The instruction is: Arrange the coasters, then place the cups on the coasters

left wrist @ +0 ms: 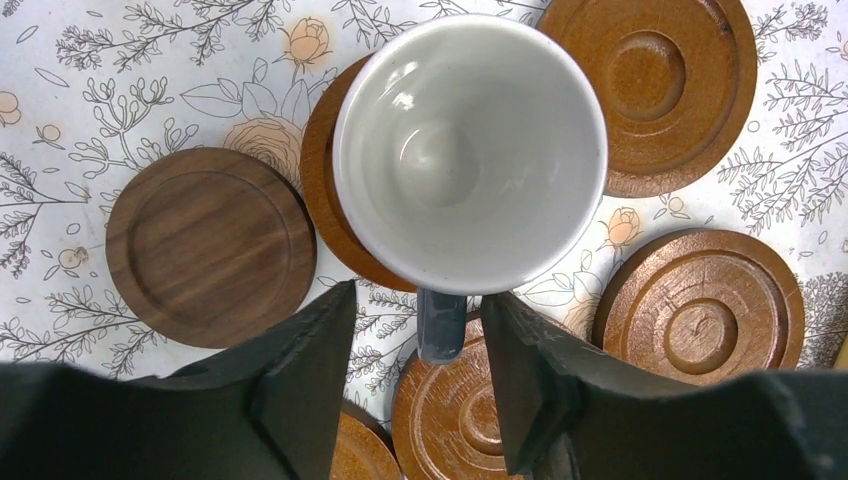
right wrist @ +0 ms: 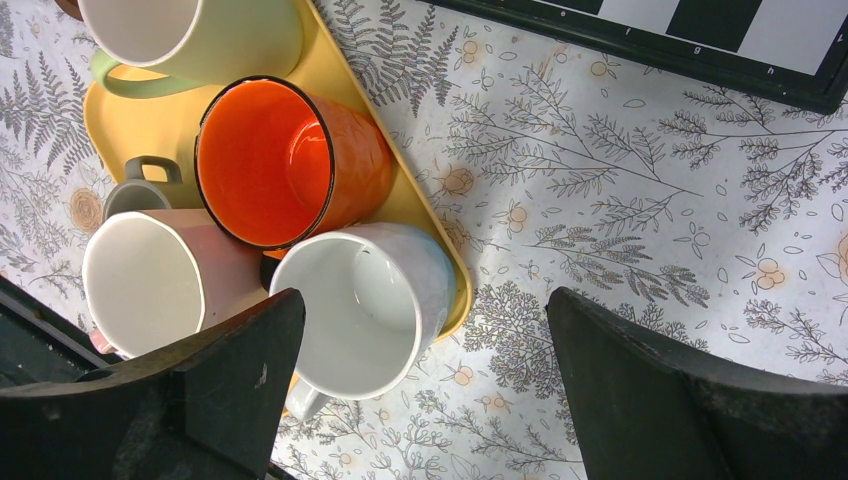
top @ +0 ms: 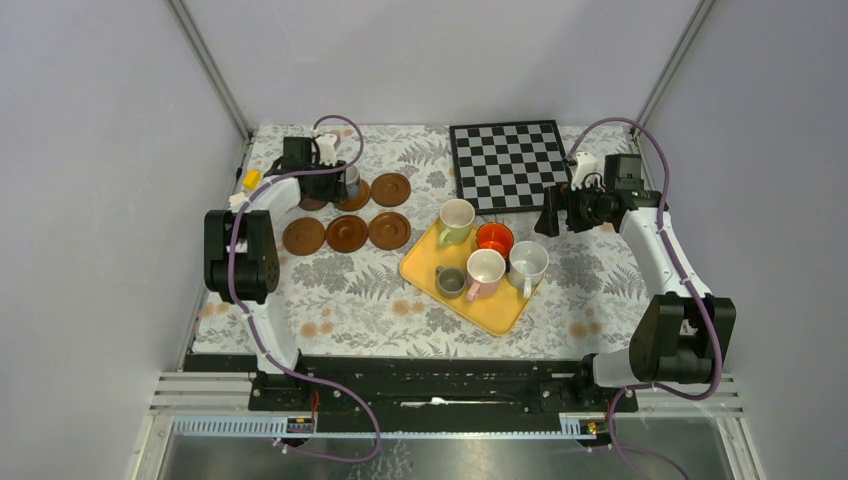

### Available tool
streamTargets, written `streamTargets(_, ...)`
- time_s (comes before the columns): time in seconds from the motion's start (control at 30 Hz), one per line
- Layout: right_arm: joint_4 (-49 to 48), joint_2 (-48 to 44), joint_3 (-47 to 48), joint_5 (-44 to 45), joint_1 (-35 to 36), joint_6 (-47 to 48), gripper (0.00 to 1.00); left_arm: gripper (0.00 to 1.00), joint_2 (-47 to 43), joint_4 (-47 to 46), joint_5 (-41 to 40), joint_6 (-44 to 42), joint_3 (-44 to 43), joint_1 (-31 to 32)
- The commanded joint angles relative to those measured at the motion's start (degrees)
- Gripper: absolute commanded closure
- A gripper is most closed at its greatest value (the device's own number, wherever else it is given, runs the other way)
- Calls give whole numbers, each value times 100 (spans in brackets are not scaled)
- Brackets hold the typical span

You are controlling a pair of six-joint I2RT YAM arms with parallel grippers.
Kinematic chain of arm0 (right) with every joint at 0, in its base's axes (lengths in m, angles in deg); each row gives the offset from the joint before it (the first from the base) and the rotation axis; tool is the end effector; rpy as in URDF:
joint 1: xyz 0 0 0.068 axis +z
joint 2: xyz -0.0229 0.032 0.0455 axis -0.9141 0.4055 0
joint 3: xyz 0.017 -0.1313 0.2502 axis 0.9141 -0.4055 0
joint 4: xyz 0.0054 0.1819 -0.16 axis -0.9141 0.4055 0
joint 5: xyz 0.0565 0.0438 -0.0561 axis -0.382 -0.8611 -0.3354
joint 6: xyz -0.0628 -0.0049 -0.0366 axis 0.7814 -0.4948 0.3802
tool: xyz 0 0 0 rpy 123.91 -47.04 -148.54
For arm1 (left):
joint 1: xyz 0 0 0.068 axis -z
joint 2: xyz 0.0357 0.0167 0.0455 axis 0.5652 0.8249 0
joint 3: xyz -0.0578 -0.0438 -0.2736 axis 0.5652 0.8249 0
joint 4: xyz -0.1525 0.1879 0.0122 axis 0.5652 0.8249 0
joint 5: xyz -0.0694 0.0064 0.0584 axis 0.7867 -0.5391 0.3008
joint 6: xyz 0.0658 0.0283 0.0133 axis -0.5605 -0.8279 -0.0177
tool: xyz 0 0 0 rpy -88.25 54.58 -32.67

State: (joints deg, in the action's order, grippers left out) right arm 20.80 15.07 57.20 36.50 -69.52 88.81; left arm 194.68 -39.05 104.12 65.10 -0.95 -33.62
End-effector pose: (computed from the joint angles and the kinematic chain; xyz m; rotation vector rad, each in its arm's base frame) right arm 0.2922 0.0126 0.2832 -0.4669 2.2848 0.4665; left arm 0.4237 -0.0218 0.2083 0.2846 2.3559 -0.2651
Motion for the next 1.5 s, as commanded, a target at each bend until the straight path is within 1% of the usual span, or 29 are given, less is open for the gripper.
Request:
streamTargets(0.0,48,12,31,-134,-25,84,2,42,-296,-95,72,36,-215,-25)
streamTargets(0.13,51,22,39,-135,-25,84,2,35,-471,-2,138,120,-291,-54)
streamTargets(0.23,52,27,37,-142,-25,84,2,31,-789,119,211,163,-383,-71)
streamTargets(0.33,52,16,40,-153,-25,84,2,29,-1241,333,244,100,-473,-260)
streamTargets(0.4,58,20,50,-175,-25,84,2,28,-1532,571,425,-97,-504,-257)
streamTargets(0.43,66,14,52,-192,-25,84,2,28,-1681,716,688,-248,-484,-240)
streamTargets(0.47,77,11,64,-207,-25,84,2,28,-1814,863,1009,-508,-437,-210)
streamTargets(0.5,78,3,66,-216,-25,84,2,28,-1911,1092,1580,-851,-369,-153)
streamTargets(0.57,75,-10,66,-234,-25,84,2,28,-2052,1671,2313,-1814,-242,54)
streamTargets(0.6,72,-15,65,-249,-25,84,2,28,-2113,1886,2428,-2339,-132,219)
streamTargets(0.67,82,2,70,-302,-25,84,2,27,-2157,2087,2414,-3161,117,539)
streamTargets(0.73,110,20,102,-326,-25,84,2,27,-2030,2371,2527,-3821,147,805)
streamTargets(0.8,135,42,158,-295,-25,63,2,28,-1818,2795,2863,-4418,1,983)
streamTargets(0.87,146,23,237,-169,-25,12,2,28,-1645,3274,3341,-5289,-115,1079)
streamTargets(0.93,180,13,397,-52,-25,-39,2,28,-1604,3468,3383,-5950,-82,1293)
streamTargets(1.0,307,43,758,11,-25,-64,2,29,-1562,3476,3249,-6411,-2,1566)
streamTargets(1.07,473,141,1131,86,-40,-93,2,30,-1413,3473,3132,-6715,3,1857)
streamTargets(1.17,649,301,1461,89,-81,-135,2,34,-1147,3475,3130,-6979,-53,2119)
streamTargets(1.27,608,306,1447,47,-131,-215,2,37,-990,3296,3048,-7250,59,2386)
streamTargets(1.37,575,290,1332,-125,-227,-264,2,41,-921,2964,2905,-7259,189,2675)
streamTargets(1.47,604,259,1268,-106,-277,-208,2,41,-756,2725,2755,-7215,186,2894)
